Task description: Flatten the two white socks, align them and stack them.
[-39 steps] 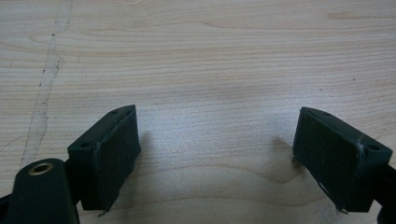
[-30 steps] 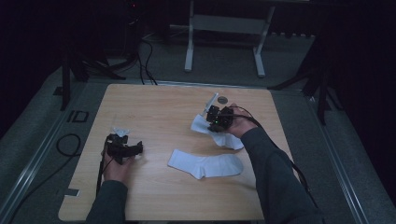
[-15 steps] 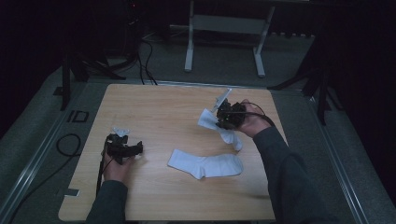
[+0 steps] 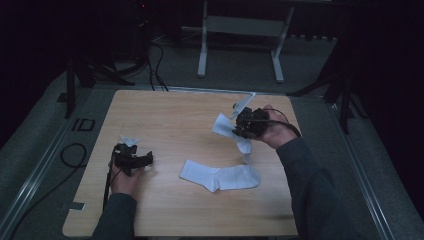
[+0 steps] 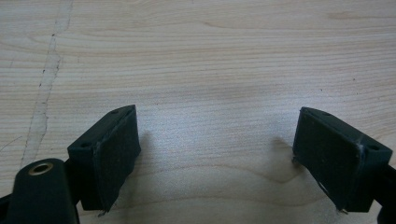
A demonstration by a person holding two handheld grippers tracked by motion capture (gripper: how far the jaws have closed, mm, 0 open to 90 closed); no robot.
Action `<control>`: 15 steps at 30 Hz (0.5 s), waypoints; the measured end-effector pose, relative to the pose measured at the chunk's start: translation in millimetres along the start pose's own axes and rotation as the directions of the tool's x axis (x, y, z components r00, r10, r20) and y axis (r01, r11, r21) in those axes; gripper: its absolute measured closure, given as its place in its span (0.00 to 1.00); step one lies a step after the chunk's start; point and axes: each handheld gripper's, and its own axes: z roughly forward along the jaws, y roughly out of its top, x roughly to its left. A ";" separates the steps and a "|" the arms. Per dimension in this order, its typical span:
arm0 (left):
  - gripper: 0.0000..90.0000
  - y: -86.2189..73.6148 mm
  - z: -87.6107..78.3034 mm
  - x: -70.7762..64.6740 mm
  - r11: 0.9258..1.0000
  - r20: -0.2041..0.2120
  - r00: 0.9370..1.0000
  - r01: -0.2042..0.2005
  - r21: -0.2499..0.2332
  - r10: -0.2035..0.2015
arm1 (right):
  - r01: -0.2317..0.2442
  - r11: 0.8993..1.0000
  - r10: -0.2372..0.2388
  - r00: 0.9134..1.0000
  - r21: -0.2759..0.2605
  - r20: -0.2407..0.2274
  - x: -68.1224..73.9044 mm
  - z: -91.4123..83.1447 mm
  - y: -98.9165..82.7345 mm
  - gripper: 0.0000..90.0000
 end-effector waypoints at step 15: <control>0.16 -0.1 0.1 -0.1 1.000 0.000 1.000 0.002 -0.001 -0.002 | 0.032 0.999 -0.033 0.999 -0.031 -0.041 33.9 -13.3 -1.5 0.91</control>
